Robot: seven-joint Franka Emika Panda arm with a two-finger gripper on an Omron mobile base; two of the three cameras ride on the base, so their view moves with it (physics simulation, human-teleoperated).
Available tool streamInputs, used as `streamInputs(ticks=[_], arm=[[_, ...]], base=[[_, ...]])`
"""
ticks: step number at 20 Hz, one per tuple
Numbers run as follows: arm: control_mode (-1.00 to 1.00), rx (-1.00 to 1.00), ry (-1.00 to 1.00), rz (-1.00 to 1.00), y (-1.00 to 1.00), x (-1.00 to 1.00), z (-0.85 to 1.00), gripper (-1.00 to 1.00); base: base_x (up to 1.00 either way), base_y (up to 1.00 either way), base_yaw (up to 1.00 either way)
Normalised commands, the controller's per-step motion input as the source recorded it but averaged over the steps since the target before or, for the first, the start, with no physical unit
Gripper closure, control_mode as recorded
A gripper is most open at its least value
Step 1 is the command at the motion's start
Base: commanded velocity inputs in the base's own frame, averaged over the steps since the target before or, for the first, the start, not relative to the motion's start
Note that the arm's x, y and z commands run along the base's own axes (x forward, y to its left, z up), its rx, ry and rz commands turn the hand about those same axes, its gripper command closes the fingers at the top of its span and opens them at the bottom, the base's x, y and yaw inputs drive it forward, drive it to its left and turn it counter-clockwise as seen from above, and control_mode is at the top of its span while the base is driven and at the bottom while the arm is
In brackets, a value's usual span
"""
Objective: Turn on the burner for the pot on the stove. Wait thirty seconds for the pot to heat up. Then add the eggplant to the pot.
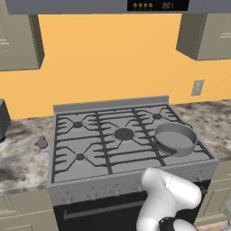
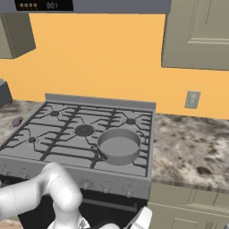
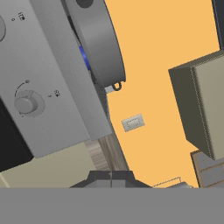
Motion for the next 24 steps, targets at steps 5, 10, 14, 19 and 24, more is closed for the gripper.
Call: streamInputs(ticks=[5, 10, 14, 19, 24], arm=[[-1.00, 0.00, 0.00, 0.00, 0.00, 0.00, 0.00, 1.00], [-1.00, 0.00, 0.00, 0.00, 0.00, 0.00, 0.00, 1.00], [-1.00, 0.00, 0.00, 0.00, 0.00, 0.00, 0.00, 1.00], [-1.00, 0.00, 0.00, 0.00, 0.00, 0.00, 0.00, 1.00], [-1.00, 0.00, 0.00, 0.00, 0.00, 0.00, 0.00, 1.00]], base=[[0.00, 0.00, 0.00], [0.00, 0.00, 0.00], [0.00, 0.00, 0.00], [0.00, 0.00, 0.00], [0.00, 0.00, 0.00]])
